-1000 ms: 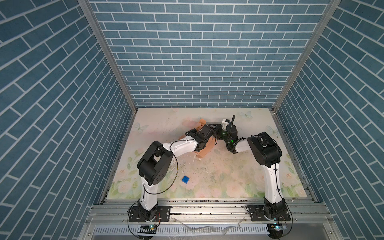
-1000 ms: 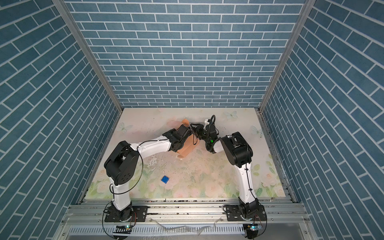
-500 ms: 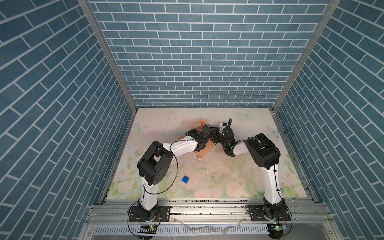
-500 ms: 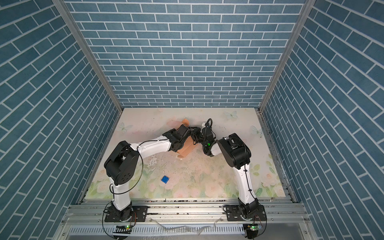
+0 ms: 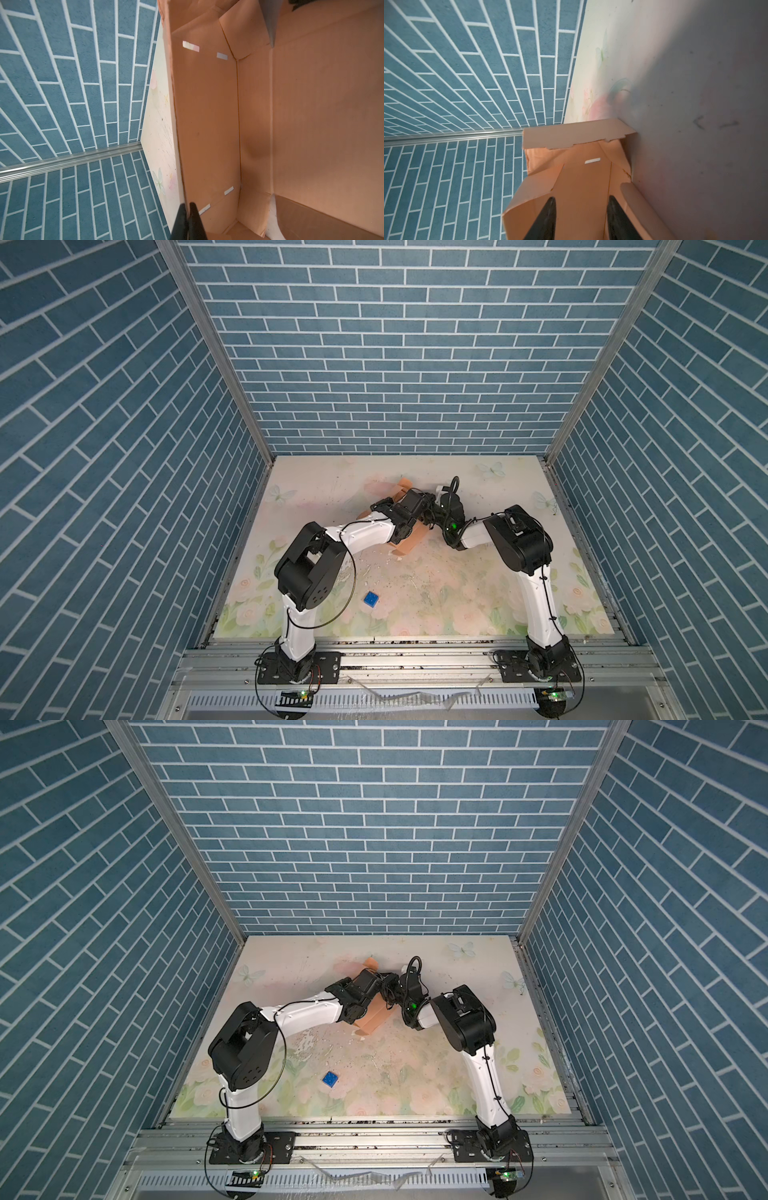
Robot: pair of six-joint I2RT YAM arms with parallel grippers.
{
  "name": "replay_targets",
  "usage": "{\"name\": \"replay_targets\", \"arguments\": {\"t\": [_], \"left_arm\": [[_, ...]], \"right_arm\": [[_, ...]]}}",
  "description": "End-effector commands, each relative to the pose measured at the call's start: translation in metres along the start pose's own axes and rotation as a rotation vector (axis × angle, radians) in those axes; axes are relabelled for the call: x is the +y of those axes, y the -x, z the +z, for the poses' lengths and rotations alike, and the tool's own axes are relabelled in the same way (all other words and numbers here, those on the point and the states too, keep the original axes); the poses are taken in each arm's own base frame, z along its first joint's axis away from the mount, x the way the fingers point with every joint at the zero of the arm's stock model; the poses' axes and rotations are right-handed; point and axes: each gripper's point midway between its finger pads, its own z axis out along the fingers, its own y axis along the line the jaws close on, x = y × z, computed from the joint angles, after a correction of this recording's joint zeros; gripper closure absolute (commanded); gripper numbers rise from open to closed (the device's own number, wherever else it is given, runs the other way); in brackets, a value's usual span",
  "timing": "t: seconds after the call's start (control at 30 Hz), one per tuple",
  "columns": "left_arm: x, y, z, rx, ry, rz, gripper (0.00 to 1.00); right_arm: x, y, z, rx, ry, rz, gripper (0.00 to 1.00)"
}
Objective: Fold the paper box
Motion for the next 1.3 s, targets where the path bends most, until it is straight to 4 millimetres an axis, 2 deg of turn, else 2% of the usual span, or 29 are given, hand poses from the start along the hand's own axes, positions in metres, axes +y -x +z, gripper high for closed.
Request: {"name": "replay_targets", "arguments": {"t": [0.0, 0.3, 0.87, 1.03, 1.27], "left_arm": [[-0.013, -0.003, -0.003, -0.004, -0.052, 0.028, 0.94], [-0.012, 0.000, -0.007, -0.016, -0.059, 0.025, 0.94], [-0.014, 0.000, -0.010, -0.024, -0.063, 0.033, 0.94], [-0.014, 0.000, -0.009, -0.022, -0.064, 0.035, 0.94], [-0.014, 0.001, -0.009, -0.023, -0.063, 0.036, 0.94]], "right_arm": [[-0.012, 0.006, 0.006, -0.026, -0.047, 0.056, 0.58], [-0.030, 0.013, 0.012, -0.057, -0.176, 0.077, 0.55], [-0.036, 0.018, 0.033, -0.052, -0.205, 0.043, 0.54], [-0.028, 0.014, 0.043, -0.012, -0.156, 0.013, 0.55], [-0.006, 0.011, 0.046, -0.005, -0.045, -0.041, 0.59]]}}
